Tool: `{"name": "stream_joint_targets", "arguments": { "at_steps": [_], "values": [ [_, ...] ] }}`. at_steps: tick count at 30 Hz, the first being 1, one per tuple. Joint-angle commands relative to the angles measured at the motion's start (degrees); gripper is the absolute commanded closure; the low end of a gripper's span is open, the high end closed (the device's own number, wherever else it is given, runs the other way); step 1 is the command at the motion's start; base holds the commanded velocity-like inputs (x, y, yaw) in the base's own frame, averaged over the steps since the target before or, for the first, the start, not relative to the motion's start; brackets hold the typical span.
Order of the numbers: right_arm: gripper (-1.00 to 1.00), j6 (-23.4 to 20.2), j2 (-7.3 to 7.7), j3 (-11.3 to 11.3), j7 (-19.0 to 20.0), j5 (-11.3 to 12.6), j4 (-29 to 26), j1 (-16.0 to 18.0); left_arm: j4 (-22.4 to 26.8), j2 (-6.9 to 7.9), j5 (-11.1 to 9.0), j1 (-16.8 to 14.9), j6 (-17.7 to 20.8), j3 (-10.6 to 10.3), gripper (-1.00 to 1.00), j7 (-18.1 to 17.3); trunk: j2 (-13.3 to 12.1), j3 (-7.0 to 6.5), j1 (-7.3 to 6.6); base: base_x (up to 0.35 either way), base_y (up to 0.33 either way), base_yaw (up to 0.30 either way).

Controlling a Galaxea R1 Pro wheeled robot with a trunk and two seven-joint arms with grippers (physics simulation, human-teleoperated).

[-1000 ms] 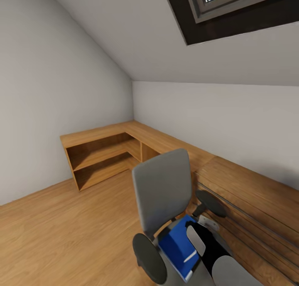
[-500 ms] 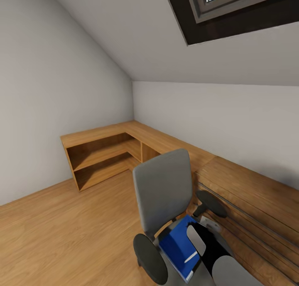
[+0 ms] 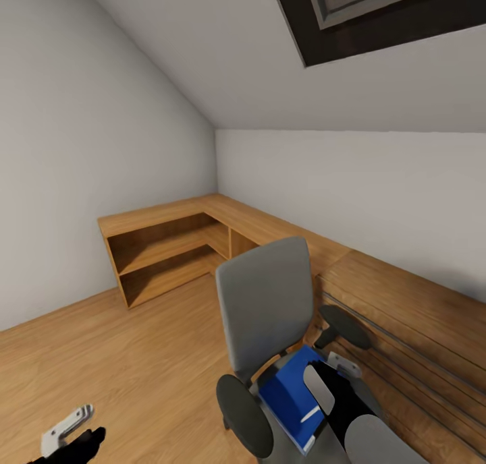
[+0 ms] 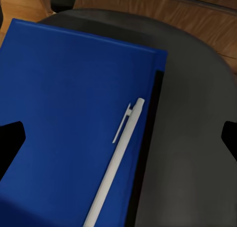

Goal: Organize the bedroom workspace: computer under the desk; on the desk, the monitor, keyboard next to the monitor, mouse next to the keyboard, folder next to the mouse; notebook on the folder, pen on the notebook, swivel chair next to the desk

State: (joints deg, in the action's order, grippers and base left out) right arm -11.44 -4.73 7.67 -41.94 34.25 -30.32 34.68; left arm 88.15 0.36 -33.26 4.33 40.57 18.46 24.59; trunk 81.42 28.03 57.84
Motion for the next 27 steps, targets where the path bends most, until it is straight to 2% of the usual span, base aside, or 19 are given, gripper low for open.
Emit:
{"name": "stream_joint_targets", "arguments": {
  "at_steps": [1, 2, 3, 4, 5, 6, 7, 8, 13, 16, 21, 27],
  "values": [
    [-1.00, -0.43, 0.05, 0.31, -0.41, 0.20, -0.09, 0.03, 0.70, 0.07, -2.48, -0.58, 1.33, 0.40, -1.00, 0.62, 0.45, 0.24, 0.23, 0.000, 0.000, 0.000],
    [-1.00, -0.43, 0.06, 0.30, -0.41, 0.20, -0.09, 0.03, 1.14, 0.12, -4.29, -1.26, 2.22, 0.71, -1.00, 0.75, 0.85, 0.42, 0.45, 0.000, 0.000, 0.000],
    [-1.00, -0.43, 0.06, 0.28, -0.41, 0.20, -0.22, 0.03, 1.77, 0.27, -7.77, -2.69, 3.49, 1.15, -1.00, 1.06, 1.25, 0.60, 0.67, 0.000, 0.000, 0.000],
    [-1.00, -0.43, 0.06, 0.26, -0.42, 0.20, -0.39, 0.03, 2.00, 0.34, -9.32, -3.39, 3.92, 1.30, -1.00, 1.26, 1.65, 0.78, 0.89, 0.000, 0.000, 0.000],
    [-1.00, -0.43, 0.07, 0.20, -0.42, 0.20, -0.92, 0.03, 2.34, 0.43, -11.76, -4.55, 4.50, 1.56, -1.00, 1.72, 2.05, 0.96, 1.11, 0.000, 0.000, 0.000],
    [-1.00, -0.43, 0.07, 0.15, -0.42, 0.20, -1.63, 0.03, 2.73, 0.45, -13.37, -5.34, 4.77, 1.99, -1.00, 2.12, 2.45, 1.14, 1.33, 0.000, 0.000, 0.000],
    [-1.00, -0.45, 0.07, 0.14, -0.42, 0.20, -1.97, 0.03, 2.91, 0.44, -13.95, -5.62, 4.81, 2.38, -1.00, 2.26, 2.86, 1.32, 1.55, 0.000, 0.000, 0.000],
    [-1.00, -0.47, 0.07, 0.11, -0.42, 0.23, -2.54, 0.03, 3.19, 0.37, -14.87, -6.04, 4.73, 3.63, -1.00, 2.45, 3.26, 1.50, 1.77, 0.000, 0.000, 0.000],
    [-1.00, -0.45, 0.01, 0.13, -0.44, 0.28, -3.46, 0.03, 3.38, 0.31, -16.03, -6.69, 4.38, 6.89, -1.00, 2.86, 5.26, 2.39, 2.86, 0.000, 0.000, 0.000],
    [-1.00, -0.43, -0.01, 0.10, -0.78, 0.40, -3.60, 0.03, 3.35, 0.36, -16.10, -6.76, 4.29, 7.22, -1.00, 2.84, 6.47, 2.93, 3.52, 0.000, 0.000, 0.000],
    [-1.00, -0.37, 0.04, 0.20, -2.66, 2.10, -3.69, 0.03, 3.37, 0.21, -16.14, -6.79, 4.26, 7.31, -1.00, 2.84, 8.47, 3.83, 4.62, 0.000, 0.000, 0.098],
    [-1.00, -0.40, 0.01, 0.36, -4.15, 2.34, -3.62, 0.03, 3.42, 0.26, -16.14, -6.79, 4.25, 7.53, -1.00, 2.84, 10.88, 4.91, 5.94, 0.000, 0.000, 0.125]
  ]
}}
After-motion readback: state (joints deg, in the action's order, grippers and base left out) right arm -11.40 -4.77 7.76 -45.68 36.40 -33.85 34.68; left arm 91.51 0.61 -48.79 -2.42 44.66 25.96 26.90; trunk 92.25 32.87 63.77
